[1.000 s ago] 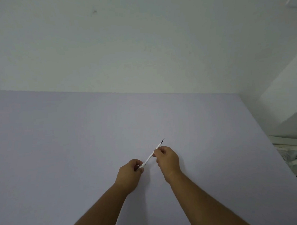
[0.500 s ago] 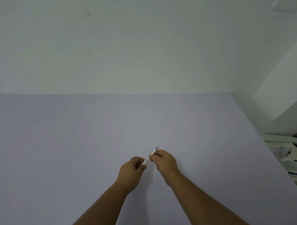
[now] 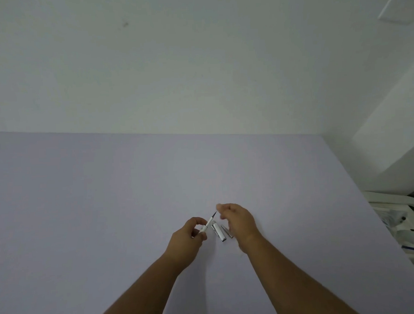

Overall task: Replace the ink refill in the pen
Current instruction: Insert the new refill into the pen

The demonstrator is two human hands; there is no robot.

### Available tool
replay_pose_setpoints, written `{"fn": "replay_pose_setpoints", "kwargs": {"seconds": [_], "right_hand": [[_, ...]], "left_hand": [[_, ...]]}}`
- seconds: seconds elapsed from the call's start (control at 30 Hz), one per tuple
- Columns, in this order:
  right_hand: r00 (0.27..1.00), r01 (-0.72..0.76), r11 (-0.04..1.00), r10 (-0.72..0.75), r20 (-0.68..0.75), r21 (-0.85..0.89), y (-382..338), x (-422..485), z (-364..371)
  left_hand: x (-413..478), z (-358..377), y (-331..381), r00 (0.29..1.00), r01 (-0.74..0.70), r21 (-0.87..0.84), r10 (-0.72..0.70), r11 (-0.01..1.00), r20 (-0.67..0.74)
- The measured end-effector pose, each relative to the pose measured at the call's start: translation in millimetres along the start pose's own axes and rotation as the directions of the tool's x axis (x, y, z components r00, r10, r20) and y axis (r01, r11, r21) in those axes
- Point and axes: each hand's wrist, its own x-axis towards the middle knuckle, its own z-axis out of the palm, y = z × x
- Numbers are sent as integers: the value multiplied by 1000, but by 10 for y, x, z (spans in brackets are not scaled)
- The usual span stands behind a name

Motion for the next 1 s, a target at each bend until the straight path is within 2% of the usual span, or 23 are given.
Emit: {"fn": "replay_pose_setpoints", "kwargs": {"seconds": [0.03, 0.1, 0.17, 0.23, 0.3, 0.4, 0.57, 0.63, 0.7, 0.77, 0.8, 0.9, 1.0], "right_hand": [[999, 10, 999, -12, -49, -50, 2, 45, -48], [993, 25, 943, -63, -103, -331, 38, 140, -141], [993, 20, 779, -86, -76, -626, 84, 185, -170], [995, 32, 623, -91, -31, -782, 138, 204, -155], [996, 58, 514, -86, 16, -856, 187, 223, -122], [995, 79, 414, -87, 47, -907, 238, 256, -71], [998, 54, 375, -61, 34, -925, 247, 246, -41], [998, 13, 465, -53, -14, -885, 195, 228, -25], [995, -13, 657, -66, -74, -754, 142, 219, -3], [991, 8, 877, -69, -111, -481, 72, 212, 6], [991, 14, 942, -57, -118, -335, 19, 196, 13], [993, 18, 999, -15, -113, 28, -100, 154, 19], [994, 29, 978, -7, -109, 205, -168, 111, 28]], "left_hand": [[1, -9, -7, 1000, 8, -5, -8, 1000, 2], [3, -23, -21, 1000, 25, -14, -25, 1000, 6], [3, -39, -40, 999, 37, -22, -36, 999, 8], [9, -55, -63, 999, 46, -27, -46, 999, 10], [20, -76, -88, 998, 57, -27, -57, 998, 6], [31, -100, -127, 998, 69, -24, -68, 997, 2], [27, -109, -134, 997, 74, -21, -74, 997, 6], [26, -114, -123, 997, 72, -18, -72, 997, 3], [27, -113, -112, 997, 71, -20, -71, 997, 2], [25, -106, -97, 997, 71, -17, -71, 997, 2], [27, -101, -86, 998, 70, -10, -70, 998, 1], [26, -80, -50, 998, 60, 7, -60, 998, 0], [23, -70, -9, 999, 43, 18, -43, 999, -3]]}}
